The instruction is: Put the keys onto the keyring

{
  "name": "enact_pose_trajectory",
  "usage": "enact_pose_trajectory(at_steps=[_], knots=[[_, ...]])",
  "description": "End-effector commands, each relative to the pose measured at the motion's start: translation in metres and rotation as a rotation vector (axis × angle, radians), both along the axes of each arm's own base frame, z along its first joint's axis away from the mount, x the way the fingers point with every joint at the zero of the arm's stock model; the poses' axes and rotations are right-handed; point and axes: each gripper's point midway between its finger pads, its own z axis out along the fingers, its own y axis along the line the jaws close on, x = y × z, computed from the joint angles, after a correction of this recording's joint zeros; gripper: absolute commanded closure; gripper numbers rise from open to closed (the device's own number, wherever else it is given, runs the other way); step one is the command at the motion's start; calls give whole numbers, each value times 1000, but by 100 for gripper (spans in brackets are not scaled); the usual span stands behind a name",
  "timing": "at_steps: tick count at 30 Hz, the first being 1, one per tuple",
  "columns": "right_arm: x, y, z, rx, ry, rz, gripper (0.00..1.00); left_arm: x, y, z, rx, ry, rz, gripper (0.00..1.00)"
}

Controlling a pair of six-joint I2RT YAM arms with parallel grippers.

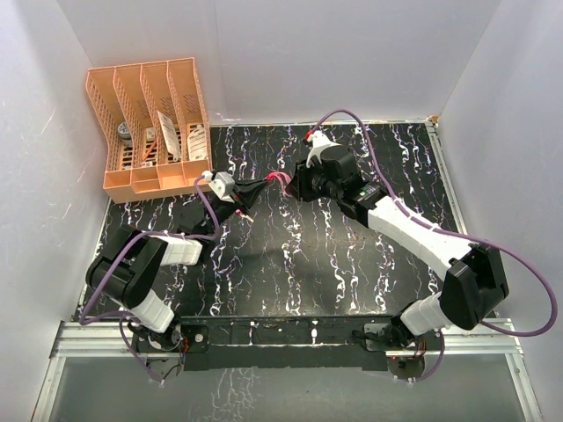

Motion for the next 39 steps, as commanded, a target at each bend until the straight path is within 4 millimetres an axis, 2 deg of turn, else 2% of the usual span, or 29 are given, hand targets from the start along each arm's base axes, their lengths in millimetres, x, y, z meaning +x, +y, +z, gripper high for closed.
enact_pose_trajectory(at_steps=[1, 11, 13, 17, 18, 23, 27, 32, 39], knots=[[7, 5, 19, 42, -27, -4, 82, -16, 6, 85, -104, -323, 7, 100], [11, -5, 9, 27, -7, -47, 76, -22, 12, 111, -138, -380, 25, 100], [10, -5, 8, 33, -9, -39, 68, -22, 13, 113, -142, -382, 27, 100], [8, -2, 13, 52, -27, -19, 37, -23, 14, 116, -151, -383, 28, 100], [9, -3, 17, 56, -41, -25, 34, -23, 14, 117, -154, -383, 28, 100], [8, -10, 46, 80, -178, -24, 33, -24, 14, 118, -169, -368, 21, 100], [4, -12, 59, 105, -287, 0, 35, -27, 15, 118, -190, -342, 10, 100], [-3, -18, 68, 157, -411, 10, 37, -32, 17, 120, -239, -287, -15, 100], [-16, -11, 71, 187, -551, 104, 37, -39, 13, 120, -285, -216, -80, 100]])
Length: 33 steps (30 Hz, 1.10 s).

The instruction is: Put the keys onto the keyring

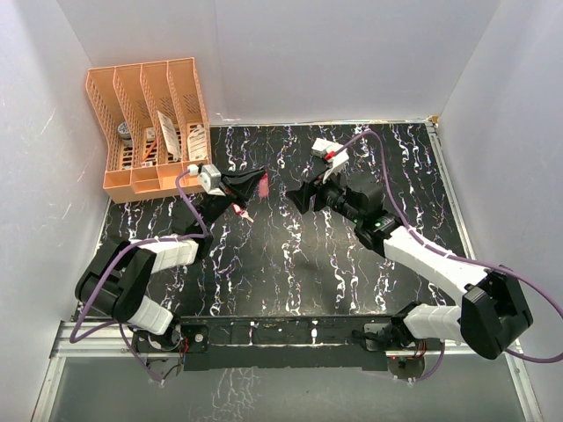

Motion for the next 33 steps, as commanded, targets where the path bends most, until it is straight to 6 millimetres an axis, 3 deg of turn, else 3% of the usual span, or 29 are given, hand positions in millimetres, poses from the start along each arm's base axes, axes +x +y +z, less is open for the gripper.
enact_pose_trajectory(at_steps=[1, 5, 12, 33], knots=[[-3, 6, 49, 73, -242, 66, 37, -31, 6, 56, -133, -163, -71, 100], [-7, 11, 49, 87, -293, 108, 37, -33, 6, 55, -146, -142, -83, 100], [5, 14, 45, 99, -246, 82, 42, -25, 13, 50, -195, -76, -46, 100], [15, 63, 35, 75, -275, 239, 38, -8, 11, 40, -274, 46, -51, 100]])
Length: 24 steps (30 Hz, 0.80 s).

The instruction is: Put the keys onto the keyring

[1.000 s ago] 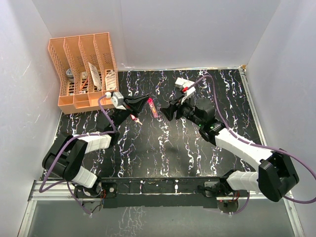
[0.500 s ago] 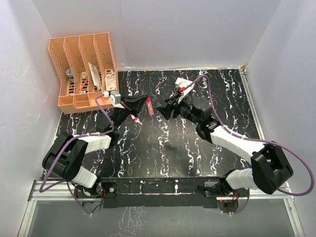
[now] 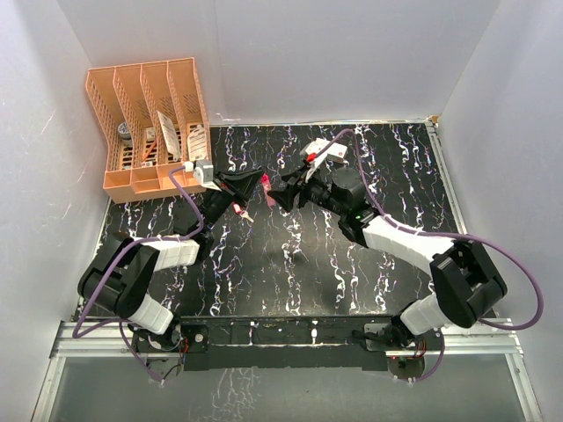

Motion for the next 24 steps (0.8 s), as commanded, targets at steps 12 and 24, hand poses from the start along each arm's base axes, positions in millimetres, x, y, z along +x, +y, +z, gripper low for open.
enact_pose_trajectory(at_steps=[12, 24], knots=[[13, 26, 45, 67, -199, 33, 40, -17, 0, 47, -141, -131, -41, 100], [21, 32, 49, 86, -255, 19, 45, -19, -3, 47, -161, -111, -54, 100]])
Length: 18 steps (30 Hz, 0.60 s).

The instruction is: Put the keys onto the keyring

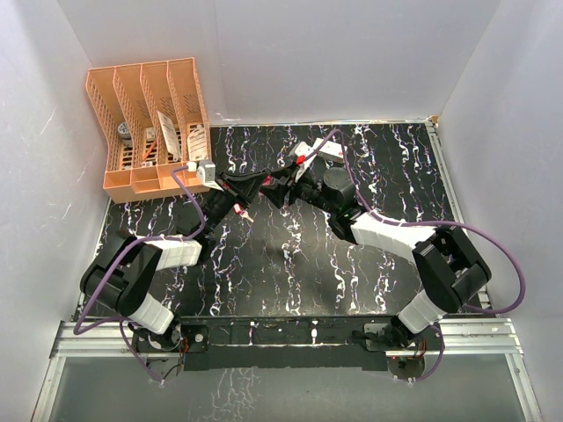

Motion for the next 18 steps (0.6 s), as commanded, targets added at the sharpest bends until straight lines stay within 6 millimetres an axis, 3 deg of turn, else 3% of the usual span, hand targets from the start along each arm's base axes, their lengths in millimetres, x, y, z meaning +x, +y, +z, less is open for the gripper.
enact_pose_trajectory(at_steps=[1, 8, 13, 18], knots=[[8, 3, 45, 79, -144, -24, 46, -16, 6, 52, -117, -178, -9, 100], [7, -3, 50, 101, -186, -51, 51, -17, 7, 46, -127, -151, 2, 100], [7, -4, 51, 108, -199, -57, 61, -17, 7, 45, -130, -142, 1, 100], [7, -5, 52, 112, -212, -57, 79, -16, 7, 42, -131, -131, 1, 100]])
